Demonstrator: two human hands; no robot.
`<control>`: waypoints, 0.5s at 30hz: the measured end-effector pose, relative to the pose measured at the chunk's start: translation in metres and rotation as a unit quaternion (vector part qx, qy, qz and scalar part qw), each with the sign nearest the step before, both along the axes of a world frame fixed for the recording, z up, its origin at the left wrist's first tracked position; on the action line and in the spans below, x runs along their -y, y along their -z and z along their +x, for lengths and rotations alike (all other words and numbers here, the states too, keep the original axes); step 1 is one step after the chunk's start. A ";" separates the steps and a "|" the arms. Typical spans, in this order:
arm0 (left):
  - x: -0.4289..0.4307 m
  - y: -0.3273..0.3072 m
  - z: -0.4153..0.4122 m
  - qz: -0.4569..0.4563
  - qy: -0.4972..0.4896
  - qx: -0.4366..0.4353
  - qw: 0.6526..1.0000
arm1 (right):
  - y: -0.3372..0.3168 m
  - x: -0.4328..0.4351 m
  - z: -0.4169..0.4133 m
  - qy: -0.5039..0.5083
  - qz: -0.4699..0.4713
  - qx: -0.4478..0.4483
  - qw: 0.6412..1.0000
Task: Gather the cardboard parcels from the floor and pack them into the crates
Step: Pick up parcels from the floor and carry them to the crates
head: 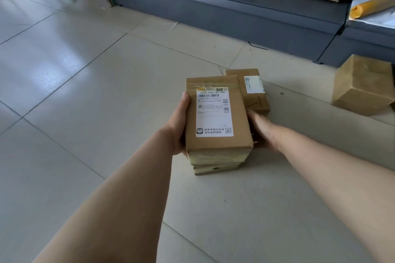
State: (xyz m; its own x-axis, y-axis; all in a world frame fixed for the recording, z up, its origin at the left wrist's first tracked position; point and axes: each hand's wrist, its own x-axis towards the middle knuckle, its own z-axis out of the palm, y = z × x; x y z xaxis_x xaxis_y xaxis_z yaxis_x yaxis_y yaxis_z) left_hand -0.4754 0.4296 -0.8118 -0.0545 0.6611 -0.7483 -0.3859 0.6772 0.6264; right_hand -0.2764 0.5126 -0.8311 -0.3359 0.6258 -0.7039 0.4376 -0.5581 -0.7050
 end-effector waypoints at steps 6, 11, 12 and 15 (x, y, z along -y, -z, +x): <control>-0.009 0.003 0.014 0.026 -0.062 0.016 0.998 | 0.008 -0.006 -0.007 0.059 -0.026 -0.082 0.995; -0.013 -0.002 0.022 0.086 -0.094 0.042 0.991 | 0.013 -0.010 -0.004 0.068 -0.036 -0.120 0.990; -0.011 -0.002 0.024 0.088 -0.099 0.051 0.990 | 0.013 -0.009 -0.001 0.075 -0.043 -0.127 0.988; 0.004 -0.004 0.041 0.074 -0.128 0.088 0.985 | 0.011 0.007 0.012 0.084 -0.073 -0.118 0.987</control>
